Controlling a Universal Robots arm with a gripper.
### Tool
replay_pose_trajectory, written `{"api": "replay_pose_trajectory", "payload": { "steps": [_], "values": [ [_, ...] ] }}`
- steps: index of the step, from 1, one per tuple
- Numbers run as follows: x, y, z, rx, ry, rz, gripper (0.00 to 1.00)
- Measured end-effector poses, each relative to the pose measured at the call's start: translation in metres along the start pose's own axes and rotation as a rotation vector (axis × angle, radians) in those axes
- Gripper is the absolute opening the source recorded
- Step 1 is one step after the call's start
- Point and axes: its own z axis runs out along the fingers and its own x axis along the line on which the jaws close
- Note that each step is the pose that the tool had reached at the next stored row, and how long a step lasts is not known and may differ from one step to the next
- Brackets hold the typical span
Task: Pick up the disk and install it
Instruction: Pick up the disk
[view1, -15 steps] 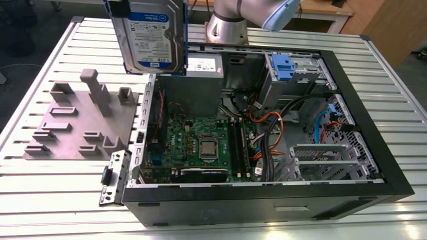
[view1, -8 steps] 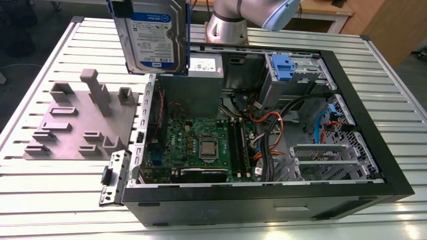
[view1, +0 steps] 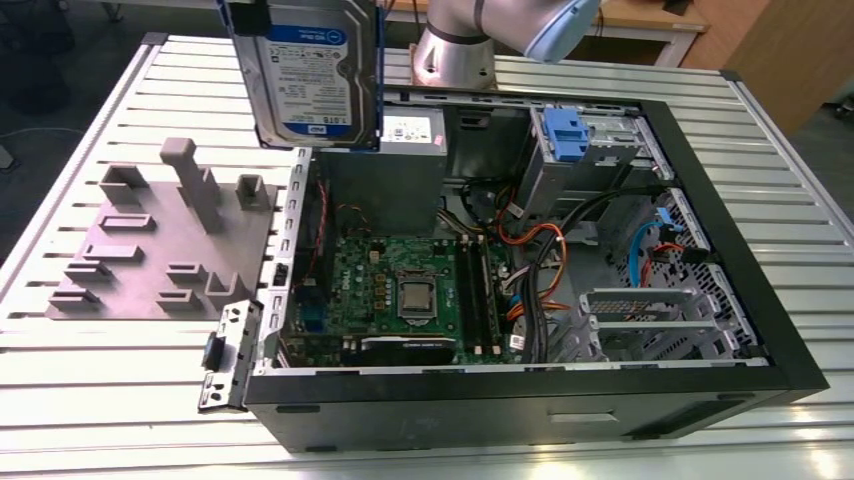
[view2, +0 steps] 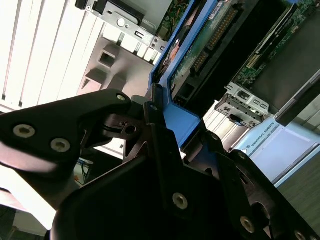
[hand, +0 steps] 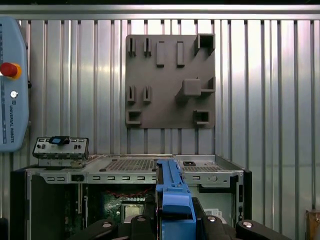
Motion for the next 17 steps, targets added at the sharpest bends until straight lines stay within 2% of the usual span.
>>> {"api": "replay_pose_trajectory", "payload": {
  "steps": [17],
  "values": [
    [-0.0001, -0.0052, 0.0, 0.0, 0.0, 0.0, 0.36]
  ]
}}
